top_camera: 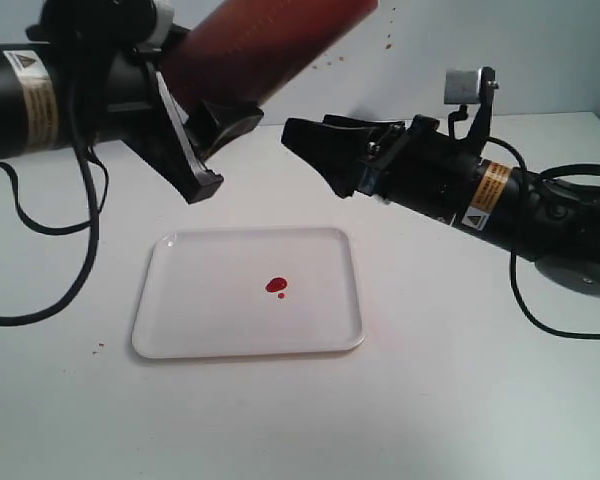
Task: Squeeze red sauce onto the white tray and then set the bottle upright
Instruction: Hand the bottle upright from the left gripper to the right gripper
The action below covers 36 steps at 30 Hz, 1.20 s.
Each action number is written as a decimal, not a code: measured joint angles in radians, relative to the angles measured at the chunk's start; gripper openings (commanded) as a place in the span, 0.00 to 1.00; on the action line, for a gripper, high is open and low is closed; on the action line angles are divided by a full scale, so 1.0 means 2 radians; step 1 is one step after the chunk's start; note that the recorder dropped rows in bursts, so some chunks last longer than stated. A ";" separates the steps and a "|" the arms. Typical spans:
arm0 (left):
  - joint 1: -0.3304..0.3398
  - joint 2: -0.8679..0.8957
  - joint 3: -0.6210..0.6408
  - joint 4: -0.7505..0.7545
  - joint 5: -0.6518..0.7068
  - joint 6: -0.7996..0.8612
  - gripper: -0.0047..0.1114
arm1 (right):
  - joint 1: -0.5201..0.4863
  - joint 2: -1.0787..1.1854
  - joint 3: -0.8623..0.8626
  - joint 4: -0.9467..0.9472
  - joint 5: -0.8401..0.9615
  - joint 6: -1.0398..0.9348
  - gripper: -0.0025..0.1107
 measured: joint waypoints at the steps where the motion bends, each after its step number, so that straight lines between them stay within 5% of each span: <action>1: 0.000 0.005 0.000 -0.002 -0.003 0.000 0.04 | 0.003 -0.004 0.000 0.006 0.000 -0.004 0.70; 22: 0.001 0.060 0.000 -0.062 -0.054 0.037 0.04 | 0.035 -0.044 0.000 0.084 0.004 -0.013 0.65; 26: 0.001 0.073 0.000 -0.062 -0.077 0.043 0.04 | 0.037 -0.044 0.000 0.081 0.004 -0.013 0.49; 31: 0.001 0.082 -0.001 -0.069 -0.082 0.057 0.04 | 0.038 -0.044 0.000 0.080 0.010 -0.014 0.05; 36: 0.001 0.082 -0.001 -0.071 -0.082 0.061 0.04 | 0.039 -0.044 0.000 0.079 0.011 -0.038 0.02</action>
